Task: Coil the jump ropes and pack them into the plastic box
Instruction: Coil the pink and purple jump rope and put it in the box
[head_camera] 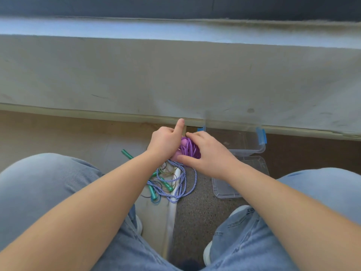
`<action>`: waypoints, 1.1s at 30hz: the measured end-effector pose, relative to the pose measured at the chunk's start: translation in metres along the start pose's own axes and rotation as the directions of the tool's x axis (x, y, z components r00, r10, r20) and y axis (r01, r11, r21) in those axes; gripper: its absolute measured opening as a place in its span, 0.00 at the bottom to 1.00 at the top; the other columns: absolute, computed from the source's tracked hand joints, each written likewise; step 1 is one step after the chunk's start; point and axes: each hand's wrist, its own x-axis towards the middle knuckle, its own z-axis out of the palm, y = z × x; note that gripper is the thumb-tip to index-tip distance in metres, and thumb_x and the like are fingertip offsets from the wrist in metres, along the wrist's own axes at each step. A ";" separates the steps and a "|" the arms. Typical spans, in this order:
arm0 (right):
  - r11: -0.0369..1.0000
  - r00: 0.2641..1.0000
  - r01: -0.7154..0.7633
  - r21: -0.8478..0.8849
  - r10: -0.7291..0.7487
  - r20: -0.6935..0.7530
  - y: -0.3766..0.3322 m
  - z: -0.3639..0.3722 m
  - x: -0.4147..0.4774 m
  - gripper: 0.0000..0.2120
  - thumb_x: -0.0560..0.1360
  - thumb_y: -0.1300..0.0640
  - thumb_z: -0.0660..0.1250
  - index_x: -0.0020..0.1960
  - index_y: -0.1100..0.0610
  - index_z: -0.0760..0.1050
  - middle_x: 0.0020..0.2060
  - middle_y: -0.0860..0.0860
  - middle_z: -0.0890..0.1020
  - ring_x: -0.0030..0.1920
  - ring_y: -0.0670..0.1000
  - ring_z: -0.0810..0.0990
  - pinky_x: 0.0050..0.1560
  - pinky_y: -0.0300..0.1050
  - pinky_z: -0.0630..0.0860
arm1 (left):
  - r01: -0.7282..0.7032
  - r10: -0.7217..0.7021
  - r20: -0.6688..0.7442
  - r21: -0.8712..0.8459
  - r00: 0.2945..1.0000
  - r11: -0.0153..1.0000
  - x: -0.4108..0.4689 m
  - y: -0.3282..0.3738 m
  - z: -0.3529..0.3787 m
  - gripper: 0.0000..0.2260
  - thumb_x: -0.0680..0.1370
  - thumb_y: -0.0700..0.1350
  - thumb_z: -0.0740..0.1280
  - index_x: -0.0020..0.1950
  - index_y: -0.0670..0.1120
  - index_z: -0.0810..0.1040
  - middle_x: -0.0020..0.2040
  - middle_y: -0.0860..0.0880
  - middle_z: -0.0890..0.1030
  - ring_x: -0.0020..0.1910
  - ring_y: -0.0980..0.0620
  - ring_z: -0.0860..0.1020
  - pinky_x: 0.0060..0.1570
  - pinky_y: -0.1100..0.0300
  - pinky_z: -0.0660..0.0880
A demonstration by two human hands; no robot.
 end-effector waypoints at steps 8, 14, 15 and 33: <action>0.964 0.979 -0.007 0.264 0.060 -0.194 0.011 -0.003 0.004 0.14 0.75 0.53 0.74 0.60 0.47 0.83 0.58 0.49 0.83 0.59 0.44 0.79 0.60 0.26 0.66 | 0.269 -0.127 0.293 -0.521 0.948 0.810 0.001 0.003 0.006 0.22 0.79 0.62 0.60 0.56 0.47 0.82 0.48 0.45 0.84 0.45 0.46 0.83 0.52 0.44 0.81; 0.934 0.917 -0.115 0.338 0.231 -0.326 0.014 -0.015 0.012 0.08 0.75 0.54 0.71 0.53 0.50 0.85 0.47 0.45 0.86 0.49 0.43 0.82 0.55 0.44 0.78 | 0.234 0.110 0.387 -0.736 0.916 0.636 -0.004 0.005 0.003 0.12 0.79 0.40 0.69 0.61 0.37 0.79 0.55 0.37 0.84 0.51 0.44 0.84 0.46 0.55 0.82; 0.940 0.917 -0.118 0.321 0.227 -0.328 0.015 -0.013 0.013 0.06 0.75 0.55 0.71 0.51 0.50 0.83 0.46 0.45 0.85 0.48 0.45 0.82 0.54 0.47 0.78 | 0.226 0.114 0.381 -0.736 0.918 0.638 -0.004 0.005 0.002 0.13 0.78 0.41 0.70 0.61 0.37 0.79 0.55 0.38 0.84 0.51 0.44 0.84 0.45 0.57 0.82; 0.937 0.929 -0.175 0.303 0.259 -0.263 0.014 -0.010 0.011 0.06 0.79 0.51 0.67 0.45 0.52 0.74 0.37 0.47 0.84 0.39 0.49 0.80 0.45 0.49 0.77 | 0.242 0.054 0.382 -0.681 0.923 0.691 0.000 -0.002 0.004 0.16 0.77 0.42 0.72 0.64 0.43 0.77 0.54 0.43 0.85 0.51 0.45 0.84 0.55 0.50 0.81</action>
